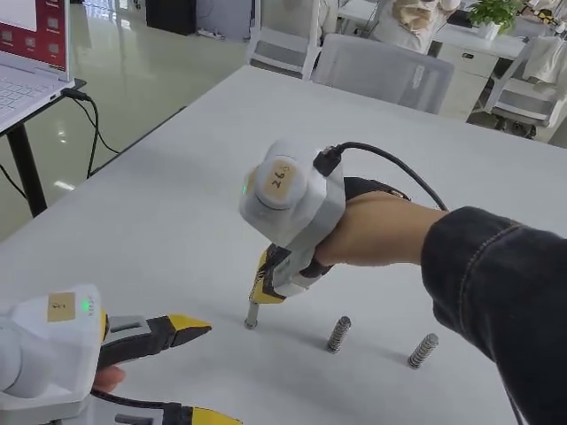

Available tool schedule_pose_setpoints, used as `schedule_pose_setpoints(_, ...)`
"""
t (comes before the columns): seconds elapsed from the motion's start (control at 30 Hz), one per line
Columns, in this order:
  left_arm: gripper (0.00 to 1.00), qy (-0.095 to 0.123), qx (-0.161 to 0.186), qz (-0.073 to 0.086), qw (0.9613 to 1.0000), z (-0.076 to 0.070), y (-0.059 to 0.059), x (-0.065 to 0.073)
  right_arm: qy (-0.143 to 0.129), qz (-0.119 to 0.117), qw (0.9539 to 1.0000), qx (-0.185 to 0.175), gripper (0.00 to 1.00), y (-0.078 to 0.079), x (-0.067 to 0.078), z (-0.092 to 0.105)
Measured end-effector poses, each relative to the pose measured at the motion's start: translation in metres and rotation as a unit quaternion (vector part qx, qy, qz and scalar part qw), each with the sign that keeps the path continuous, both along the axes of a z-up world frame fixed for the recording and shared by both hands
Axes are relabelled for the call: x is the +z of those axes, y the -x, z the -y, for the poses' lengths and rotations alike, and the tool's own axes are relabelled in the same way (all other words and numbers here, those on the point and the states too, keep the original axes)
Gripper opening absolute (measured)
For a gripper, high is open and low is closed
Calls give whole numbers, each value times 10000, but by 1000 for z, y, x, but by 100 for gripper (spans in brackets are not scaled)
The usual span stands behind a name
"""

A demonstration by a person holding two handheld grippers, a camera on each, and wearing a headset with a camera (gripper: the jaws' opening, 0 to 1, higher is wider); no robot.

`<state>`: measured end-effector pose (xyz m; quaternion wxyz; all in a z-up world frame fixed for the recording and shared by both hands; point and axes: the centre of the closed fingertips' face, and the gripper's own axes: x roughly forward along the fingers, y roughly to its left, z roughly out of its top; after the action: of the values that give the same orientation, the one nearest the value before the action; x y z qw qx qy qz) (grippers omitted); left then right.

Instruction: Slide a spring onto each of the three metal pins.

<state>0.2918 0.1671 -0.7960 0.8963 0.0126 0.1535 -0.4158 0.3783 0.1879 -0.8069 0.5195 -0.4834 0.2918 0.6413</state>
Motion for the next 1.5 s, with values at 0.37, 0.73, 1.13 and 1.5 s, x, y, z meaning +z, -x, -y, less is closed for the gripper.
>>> schedule_pose_setpoints(0.37,58,-12,12,-24,10000,-2,1,-2,31,-85,10000,-42,9,1,-6,-4)
schedule_pose_setpoints(0.73,57,1,44,-23,10000,-6,2,-3,341,-59,9994,39,9,5,-26,3)
schedule_pose_setpoints(1.13,57,8,39,-35,10000,-6,2,-5,522,-128,9986,8,9,8,-38,11)
schedule_pose_setpoints(1.5,57,10,30,-45,10000,-5,2,-6,652,-170,9977,-11,9,12,-45,18)
